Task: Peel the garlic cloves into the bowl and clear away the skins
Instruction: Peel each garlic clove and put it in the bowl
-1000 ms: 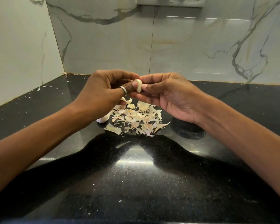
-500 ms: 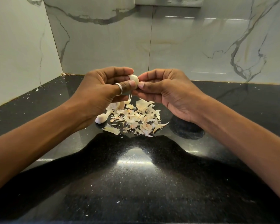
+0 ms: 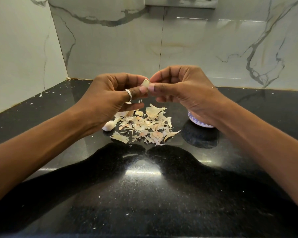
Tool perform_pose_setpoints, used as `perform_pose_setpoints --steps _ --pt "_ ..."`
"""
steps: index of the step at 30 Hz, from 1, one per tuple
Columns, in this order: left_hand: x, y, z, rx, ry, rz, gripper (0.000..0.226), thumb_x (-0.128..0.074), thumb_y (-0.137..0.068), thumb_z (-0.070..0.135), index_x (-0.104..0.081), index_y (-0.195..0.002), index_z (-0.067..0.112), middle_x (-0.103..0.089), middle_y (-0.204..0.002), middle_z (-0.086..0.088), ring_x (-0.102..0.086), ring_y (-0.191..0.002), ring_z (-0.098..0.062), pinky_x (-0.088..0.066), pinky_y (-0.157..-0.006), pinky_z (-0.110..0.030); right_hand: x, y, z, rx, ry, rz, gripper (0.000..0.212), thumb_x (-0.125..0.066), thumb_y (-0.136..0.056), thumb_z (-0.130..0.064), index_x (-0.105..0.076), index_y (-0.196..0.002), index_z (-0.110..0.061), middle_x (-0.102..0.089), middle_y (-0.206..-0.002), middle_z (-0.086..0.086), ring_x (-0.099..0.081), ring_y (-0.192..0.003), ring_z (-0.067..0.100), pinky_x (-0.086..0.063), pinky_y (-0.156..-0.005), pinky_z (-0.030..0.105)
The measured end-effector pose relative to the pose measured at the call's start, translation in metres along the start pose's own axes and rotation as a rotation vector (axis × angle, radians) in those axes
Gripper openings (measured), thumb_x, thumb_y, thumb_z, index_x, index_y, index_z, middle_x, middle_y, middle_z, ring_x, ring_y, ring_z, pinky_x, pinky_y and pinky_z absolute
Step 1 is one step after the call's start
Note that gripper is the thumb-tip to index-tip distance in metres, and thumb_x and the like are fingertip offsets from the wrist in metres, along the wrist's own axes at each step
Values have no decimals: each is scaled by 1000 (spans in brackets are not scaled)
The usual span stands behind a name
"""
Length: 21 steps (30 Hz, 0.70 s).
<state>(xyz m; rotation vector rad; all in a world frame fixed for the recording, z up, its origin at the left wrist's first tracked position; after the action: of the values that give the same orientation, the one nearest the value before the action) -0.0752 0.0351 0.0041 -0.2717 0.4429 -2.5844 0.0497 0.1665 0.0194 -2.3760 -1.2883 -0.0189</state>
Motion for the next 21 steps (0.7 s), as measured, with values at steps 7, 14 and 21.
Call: perform_pose_setpoints --steps 7,14,21 --pt "-2 -1 -2 24 -34 -44 36 -73 -78 17 -74 -113 7 -77 -107 -8 -72 -106 -22 -60 -82 -28 3 -1 0 13 49 -67 15 -80 -85 -10 -73 -97 -5 -74 -90 11 -69 -81 16 -60 -80 30" --pt "-4 0 -4 74 -29 -42 33 -74 -74 18 -75 -105 9 -78 -101 -9 -74 -89 -15 -58 -77 -19 1 -3 5 -32 60 -112 15 -78 -86 -6 -70 -97 -1 -74 -85 10 -70 -76 16 -62 -78 27" --pt "-1 -2 -8 124 -19 -70 32 -75 -78 16 -75 -109 9 -78 -101 -8 -74 -93 -16 -58 -83 -22 -2 0 6 -92 72 -176 10 -73 -90 -4 -67 -98 -2 -70 -93 14 -69 -82 19 -59 -77 24"
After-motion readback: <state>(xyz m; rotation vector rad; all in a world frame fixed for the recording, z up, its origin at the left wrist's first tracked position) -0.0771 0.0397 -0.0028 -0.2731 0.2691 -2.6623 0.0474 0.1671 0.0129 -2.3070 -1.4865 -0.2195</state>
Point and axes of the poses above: each hand's wrist, its own y-axis away from the middle knuckle, its own x-axis out of the back of the hand, z = x × y, the point moved 4 cm from there along -y, towards the middle knuckle
